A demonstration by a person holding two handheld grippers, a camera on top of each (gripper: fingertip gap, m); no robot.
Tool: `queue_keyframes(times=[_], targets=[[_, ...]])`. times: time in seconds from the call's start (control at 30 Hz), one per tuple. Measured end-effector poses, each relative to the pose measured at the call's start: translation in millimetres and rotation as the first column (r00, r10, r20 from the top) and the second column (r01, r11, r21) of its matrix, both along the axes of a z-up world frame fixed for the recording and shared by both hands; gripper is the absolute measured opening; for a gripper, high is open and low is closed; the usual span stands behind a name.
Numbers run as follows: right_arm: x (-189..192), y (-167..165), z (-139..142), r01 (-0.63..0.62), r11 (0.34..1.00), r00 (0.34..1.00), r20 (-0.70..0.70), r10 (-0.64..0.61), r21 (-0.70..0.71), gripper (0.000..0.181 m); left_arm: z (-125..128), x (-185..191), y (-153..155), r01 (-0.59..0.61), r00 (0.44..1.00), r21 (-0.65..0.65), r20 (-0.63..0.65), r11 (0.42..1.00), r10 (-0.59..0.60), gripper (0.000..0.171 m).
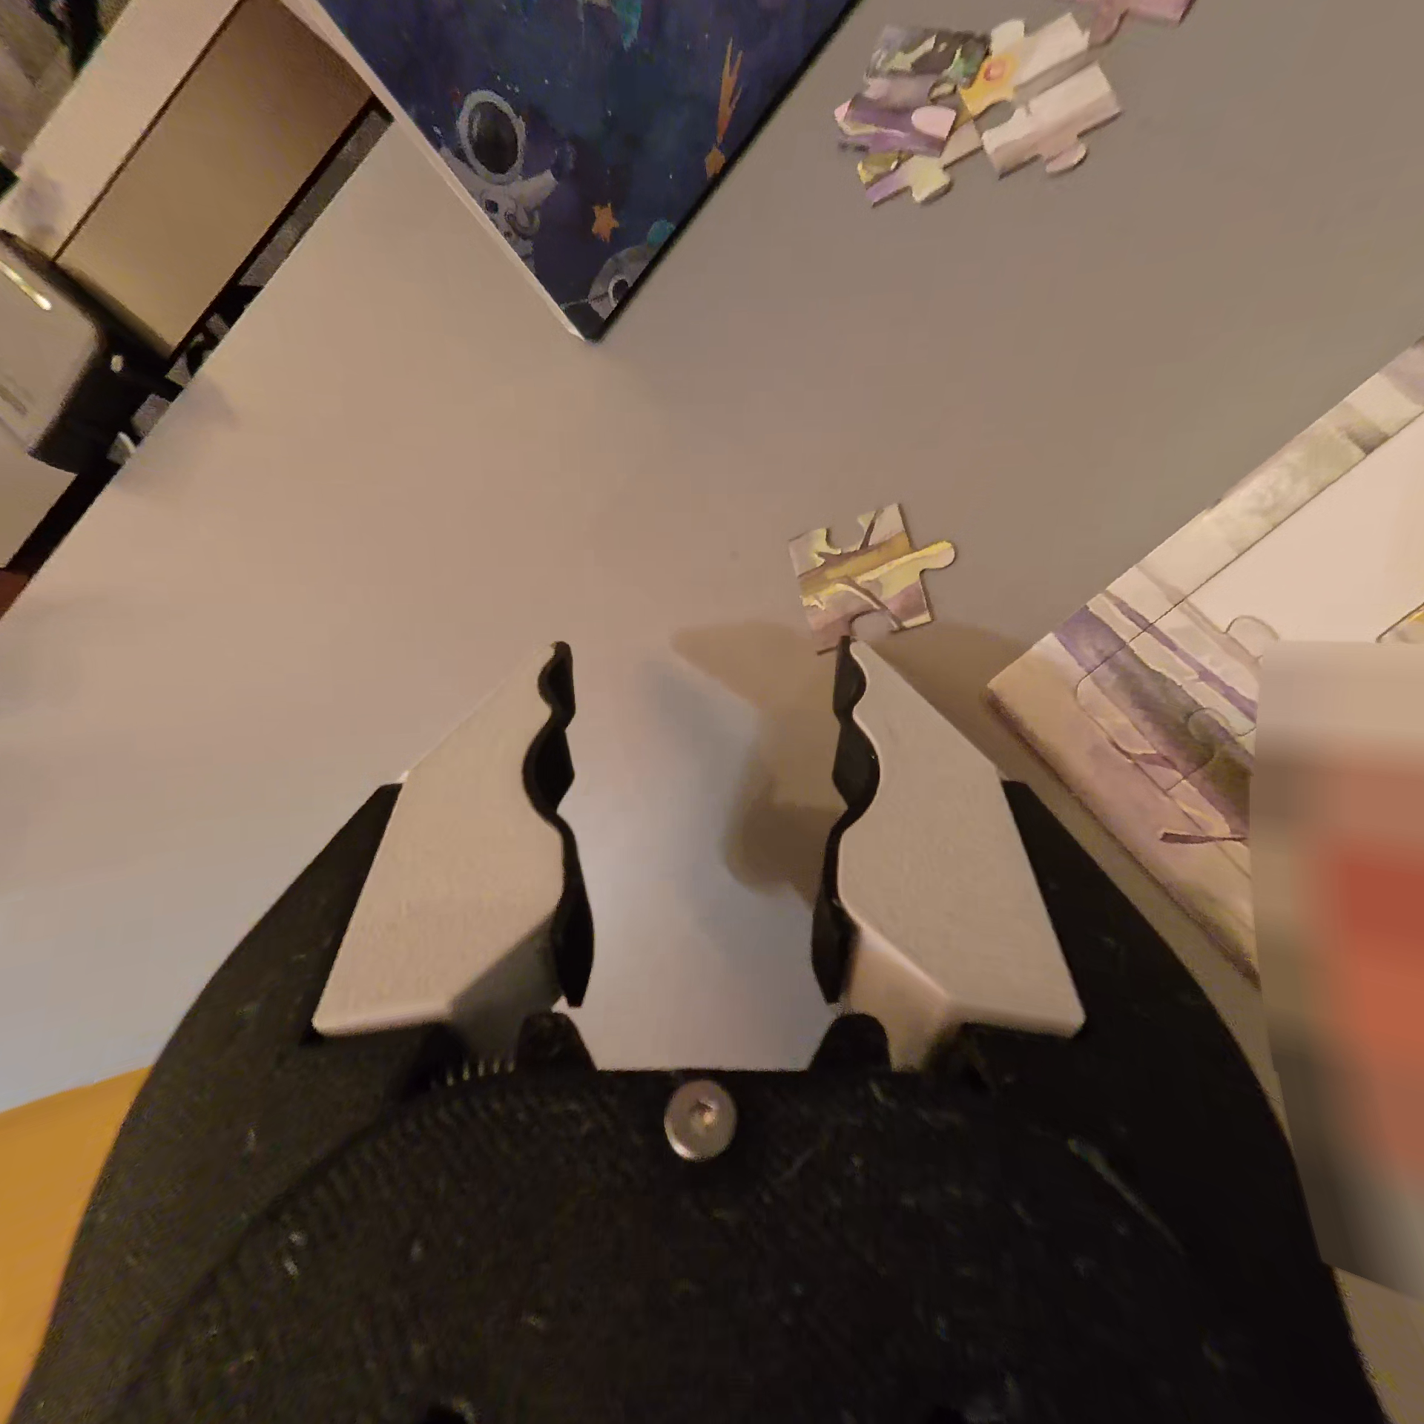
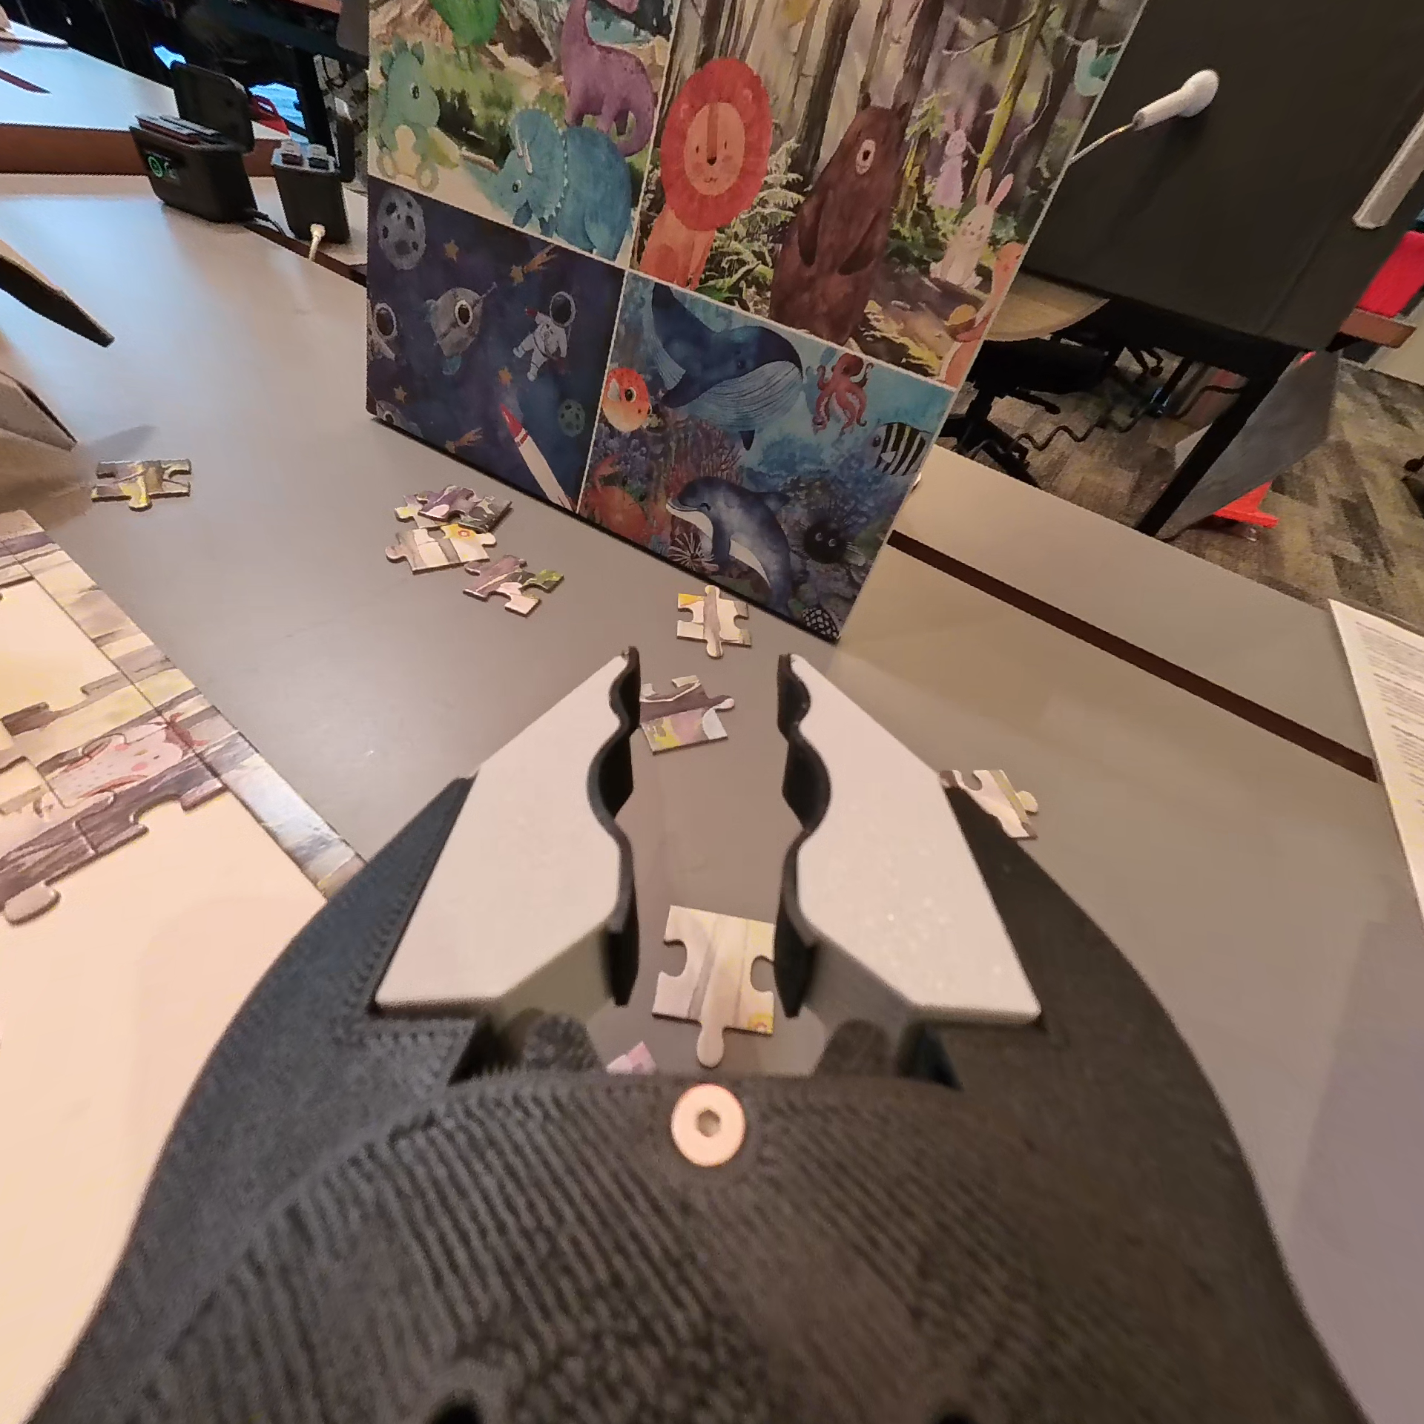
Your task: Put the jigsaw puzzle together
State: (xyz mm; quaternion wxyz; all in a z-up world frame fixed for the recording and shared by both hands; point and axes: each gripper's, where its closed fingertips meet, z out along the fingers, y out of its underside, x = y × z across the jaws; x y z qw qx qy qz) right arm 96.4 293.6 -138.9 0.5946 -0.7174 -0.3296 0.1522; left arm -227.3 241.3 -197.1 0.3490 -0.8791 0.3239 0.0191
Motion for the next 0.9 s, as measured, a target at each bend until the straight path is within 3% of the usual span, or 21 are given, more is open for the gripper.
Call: queue_keyframes(times=[0.27, 0.67, 0.9], targets=[[0, 0, 0, 0.000, 1.000, 1.000, 0.001, 0.000, -0.001, 0.034, 10, 14, -2, 0.023, 0.985, -0.008, 0.169, 1.000, -0.021, 0.068], [0, 1, -1, 0.003, 1.000, 1.000, 0.006, -0.003, -0.003, 0.034, 14, 19, -3, 0.036, 0.973, -0.009, 0.230, 0.999, -0.033, 0.068], [-2, -2, 2, -0.009, 1.000, 1.000, -0.014, 0.009, 0.002, 0.034, 32, 24, -1, 0.041, 0.922, 0.029, 0.385, 0.999, -0.049, 0.068]])
